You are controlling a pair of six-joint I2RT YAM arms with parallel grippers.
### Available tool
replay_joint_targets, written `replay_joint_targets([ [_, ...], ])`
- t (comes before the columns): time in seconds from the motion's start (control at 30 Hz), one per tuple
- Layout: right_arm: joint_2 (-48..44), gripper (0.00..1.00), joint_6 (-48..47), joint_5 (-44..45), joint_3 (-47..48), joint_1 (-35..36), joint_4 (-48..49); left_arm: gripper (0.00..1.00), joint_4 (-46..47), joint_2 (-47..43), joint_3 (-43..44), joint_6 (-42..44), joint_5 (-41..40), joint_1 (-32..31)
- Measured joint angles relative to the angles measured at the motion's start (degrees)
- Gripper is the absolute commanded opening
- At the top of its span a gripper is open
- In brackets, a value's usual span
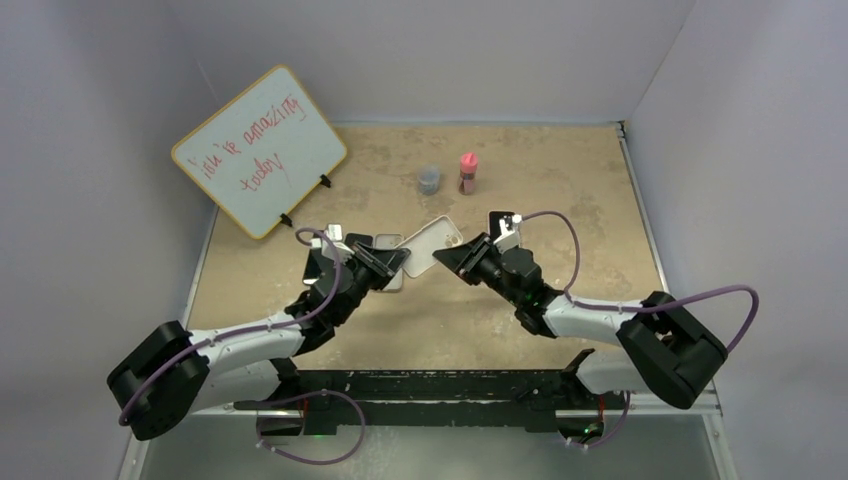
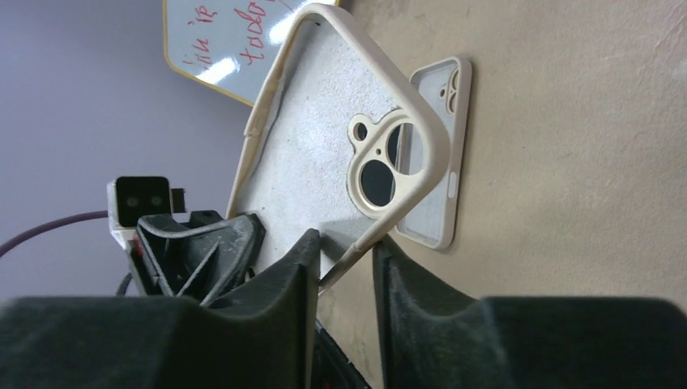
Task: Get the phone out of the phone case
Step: Pick up the phone case from the center of the board, then place the phone case at the center of the board.
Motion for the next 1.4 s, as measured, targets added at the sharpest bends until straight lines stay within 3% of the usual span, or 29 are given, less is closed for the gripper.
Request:
replay_joint_targets([
  [0.17, 0.3, 0.00, 0.9, -0.9, 0.2, 0.0, 0.2, 0.26, -1.8, -1.9, -1.3, 2.0, -0.3, 0.0],
  [0.37, 0.3, 0.00, -2.0, -0.9, 2.6, -0.6, -3.2, 0.63, -9.4, -8.0, -1.4, 7.2, -1.2, -0.3],
  [0.53, 3.1, 0.00, -8.6, -3.0, 7.5, -4.1, -12.8, 0.85, -20.2, -11.2, 1.4, 13.0, -3.3, 0.1],
  [0.73, 10.7, 0.00, -21.4, -8.7, 19.0, -7.9, -29.1, 0.91, -36.4, -8.9, 16.8, 26.8, -0.8, 6.0],
  [0.97, 20.3, 0.00, -34.0, -12.7, 31.9, -8.3, -45.1, 0.91, -49.5, -0.9, 35.1, 42.3, 12.2, 24.9],
  [1.13, 25.2, 0.00, -38.0, -14.2, 37.7, -8.6, -50.2, 0.91, -53.7, 0.2, 37.7, 49.2, 15.7, 28.9],
  [1.4, 30.7, 0.03, -38.9, -16.3, 42.4, -8.8, -53.1, 0.90, -55.9, -2.5, 35.7, 52.8, 20.2, 31.9],
])
